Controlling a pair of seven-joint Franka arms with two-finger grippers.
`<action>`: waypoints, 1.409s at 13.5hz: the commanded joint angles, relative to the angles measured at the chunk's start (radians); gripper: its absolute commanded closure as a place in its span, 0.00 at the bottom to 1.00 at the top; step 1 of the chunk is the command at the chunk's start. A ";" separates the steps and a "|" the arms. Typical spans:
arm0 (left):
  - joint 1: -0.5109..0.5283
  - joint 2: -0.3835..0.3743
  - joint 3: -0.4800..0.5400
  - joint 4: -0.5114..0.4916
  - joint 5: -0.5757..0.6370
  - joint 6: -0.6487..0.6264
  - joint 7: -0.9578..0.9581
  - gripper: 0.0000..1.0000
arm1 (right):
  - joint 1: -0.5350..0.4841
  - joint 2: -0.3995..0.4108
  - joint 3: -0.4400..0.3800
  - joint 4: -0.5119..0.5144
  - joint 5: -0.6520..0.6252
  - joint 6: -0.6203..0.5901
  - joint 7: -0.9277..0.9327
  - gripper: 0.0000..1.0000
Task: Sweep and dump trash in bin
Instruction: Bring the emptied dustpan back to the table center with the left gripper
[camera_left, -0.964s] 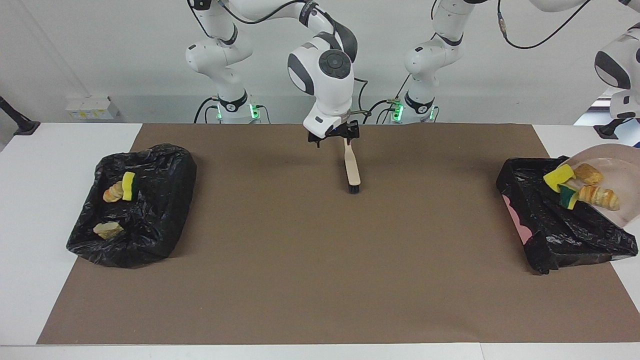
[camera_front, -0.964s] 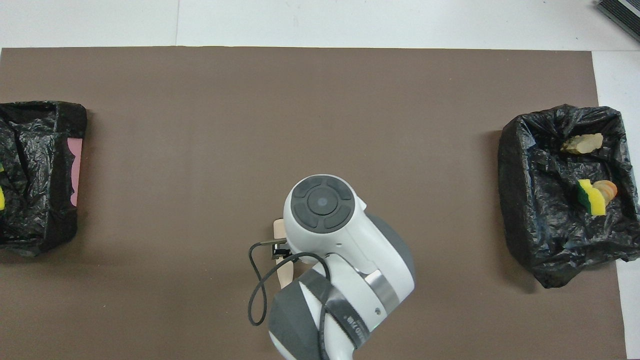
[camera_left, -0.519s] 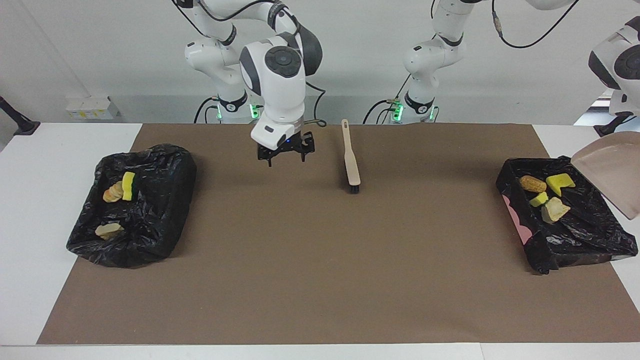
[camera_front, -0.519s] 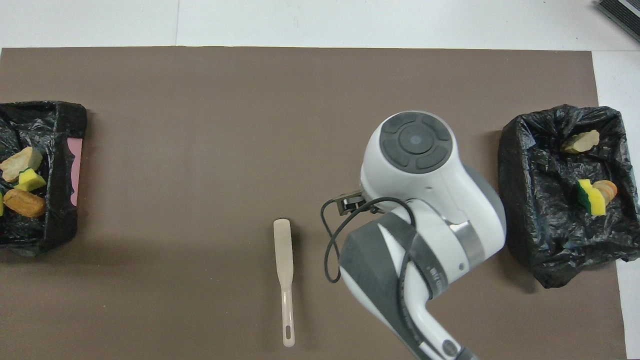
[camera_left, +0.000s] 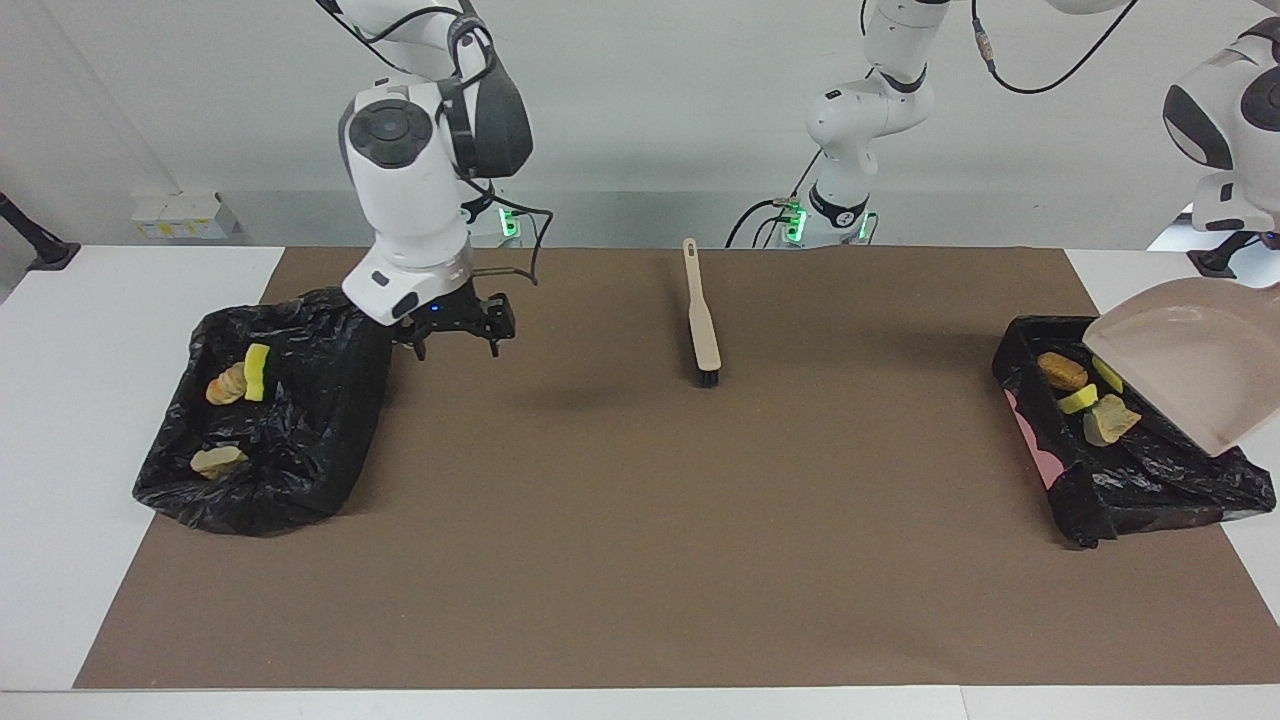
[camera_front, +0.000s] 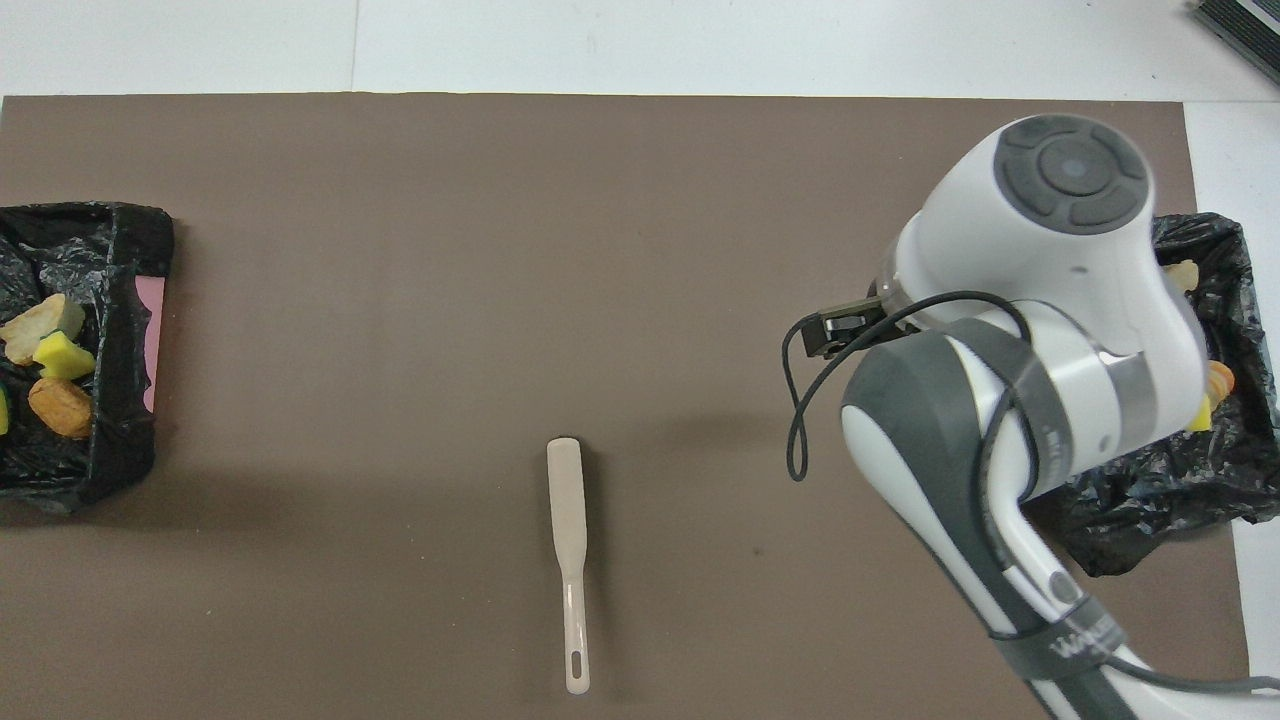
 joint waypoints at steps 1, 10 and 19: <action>-0.065 -0.001 0.009 0.001 -0.146 -0.056 -0.068 1.00 | -0.046 -0.050 0.004 0.014 -0.017 -0.014 -0.001 0.00; -0.375 0.019 0.009 -0.032 -0.478 -0.103 -0.822 1.00 | -0.177 -0.186 -0.013 -0.051 0.037 -0.108 -0.088 0.00; -0.657 0.294 0.009 0.229 -0.621 -0.153 -1.542 1.00 | -0.169 -0.269 -0.015 -0.120 0.112 -0.158 -0.054 0.00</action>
